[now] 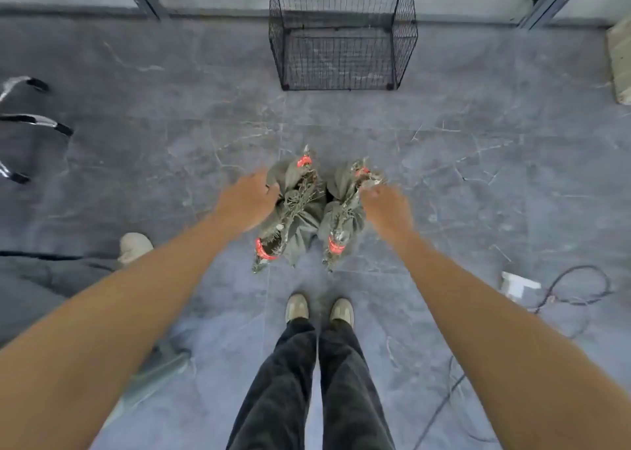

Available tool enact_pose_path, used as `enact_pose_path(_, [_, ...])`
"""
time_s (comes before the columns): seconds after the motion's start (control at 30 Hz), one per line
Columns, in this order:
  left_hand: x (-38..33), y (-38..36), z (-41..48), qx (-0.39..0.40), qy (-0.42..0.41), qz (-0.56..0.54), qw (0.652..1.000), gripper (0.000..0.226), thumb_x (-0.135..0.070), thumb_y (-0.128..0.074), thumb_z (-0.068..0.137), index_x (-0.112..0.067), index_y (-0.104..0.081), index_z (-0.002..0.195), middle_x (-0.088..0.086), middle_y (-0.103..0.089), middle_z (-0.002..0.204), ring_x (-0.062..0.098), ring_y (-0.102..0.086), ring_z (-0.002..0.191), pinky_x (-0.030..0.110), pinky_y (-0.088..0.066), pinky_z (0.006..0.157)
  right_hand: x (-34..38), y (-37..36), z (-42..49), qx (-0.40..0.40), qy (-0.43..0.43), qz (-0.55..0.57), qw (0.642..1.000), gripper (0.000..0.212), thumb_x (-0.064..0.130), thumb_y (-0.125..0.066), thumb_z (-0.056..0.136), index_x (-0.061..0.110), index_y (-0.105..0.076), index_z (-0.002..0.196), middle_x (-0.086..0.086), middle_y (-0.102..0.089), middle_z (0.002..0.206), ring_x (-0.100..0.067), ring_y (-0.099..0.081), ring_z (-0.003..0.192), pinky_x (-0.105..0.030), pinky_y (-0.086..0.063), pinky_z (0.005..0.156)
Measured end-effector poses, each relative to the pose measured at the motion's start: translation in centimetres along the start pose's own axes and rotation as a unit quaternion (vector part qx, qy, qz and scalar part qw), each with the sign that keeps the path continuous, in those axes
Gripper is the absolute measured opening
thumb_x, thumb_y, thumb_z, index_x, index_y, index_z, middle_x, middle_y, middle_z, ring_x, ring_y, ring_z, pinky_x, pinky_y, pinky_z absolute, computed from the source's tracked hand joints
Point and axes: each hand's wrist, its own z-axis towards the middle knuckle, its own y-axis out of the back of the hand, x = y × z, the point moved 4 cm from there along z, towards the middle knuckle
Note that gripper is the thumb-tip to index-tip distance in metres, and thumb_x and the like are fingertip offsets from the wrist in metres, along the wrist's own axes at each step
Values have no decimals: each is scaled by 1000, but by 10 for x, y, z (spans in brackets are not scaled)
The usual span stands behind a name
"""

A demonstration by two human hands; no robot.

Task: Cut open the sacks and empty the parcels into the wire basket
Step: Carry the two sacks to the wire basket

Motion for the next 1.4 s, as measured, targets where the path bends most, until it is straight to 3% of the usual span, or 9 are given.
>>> enact_pose_path(0.1, [7, -36, 25, -1, 1, 7, 1000, 40, -42, -40, 95, -10, -43, 119, 11, -61, 95, 32, -60, 94, 40, -45, 81, -15, -29, 18, -20, -49, 15, 998, 47, 49, -48, 88, 7, -56, 107, -10, -62, 94, -31, -59, 99, -33, -42, 75])
enact_pose_path(0.23, [10, -92, 54, -2, -12, 57, 998, 72, -65, -49, 82, -12, -40, 130, 12, -57, 120, 33, -55, 110, 46, -44, 93, -26, -68, 34, -20, -111, 108, 988, 79, 56, -61, 80, 4, -38, 135, -14, -52, 130, -32, -51, 120, -43, -44, 97])
enact_pose_path(0.43, [14, -144, 87, -2, 17, 20, 1000, 95, -59, -63, 78, -14, -17, 148, 15, -47, 138, 35, -50, 121, 48, -43, 95, -31, -97, 60, -32, -137, 108, 984, 87, 53, -65, 80, 2, -28, 141, -13, -46, 139, -30, -46, 126, -39, -42, 98])
enact_pose_path(0.6, [22, -154, 106, -37, 25, 16, 999, 70, -35, -63, 86, -14, -25, 142, 16, -58, 117, 39, -60, 100, 45, -50, 76, -35, -107, 77, -34, -132, 102, 985, 62, 39, -61, 87, 1, -40, 132, -15, -57, 123, -33, -54, 114, -36, -43, 83])
enact_pose_path(0.73, [26, -148, 114, -50, 36, 24, 998, 16, -9, -49, 87, -6, -59, 99, 20, -65, 91, 42, -61, 87, 37, -40, 63, -38, -103, 81, -34, -137, 109, 984, 24, 6, -45, 91, -3, -52, 113, -19, -59, 108, -31, -51, 86, -32, -37, 68])
enact_pose_path(0.93, [22, -131, 115, -80, 62, -120, 988, 16, 3, -46, 78, -3, -61, 78, 12, -57, 69, 33, -55, 67, 32, -35, 55, -29, -84, 77, -36, -178, 137, 974, 16, -5, -36, 89, 4, -42, 77, -2, -39, 71, -18, -41, 62, -33, -38, 61])
enact_pose_path(1.17, [-3, -78, 96, -102, 31, -147, 983, 18, 8, -45, 76, -5, -54, 70, 8, -49, 63, 33, -51, 64, 32, -32, 54, -2, -51, 63, -83, -131, 167, 974, 23, -7, -36, 83, 11, -40, 70, 0, -41, 69, -24, -43, 70, -31, -35, 62])
enact_pose_path(1.27, [-14, -46, 87, -125, 20, -155, 980, 20, 9, -43, 79, -7, -51, 71, 5, -47, 63, 27, -45, 62, 33, -33, 56, 14, -22, 51, -110, -90, 162, 977, 18, -8, -36, 82, 4, -47, 75, -1, -43, 67, -20, -42, 65, -30, -32, 55])
enact_pose_path(1.4, [-25, -8, 78, -163, -38, -170, 971, 17, 8, -48, 76, 1, -61, 70, 10, -58, 59, 31, -56, 60, 38, -43, 51, 34, 14, 33, -149, -51, 146, 977, 31, -11, -34, 80, 13, -34, 60, -2, -40, 62, -13, -31, 55, -30, -23, 46])
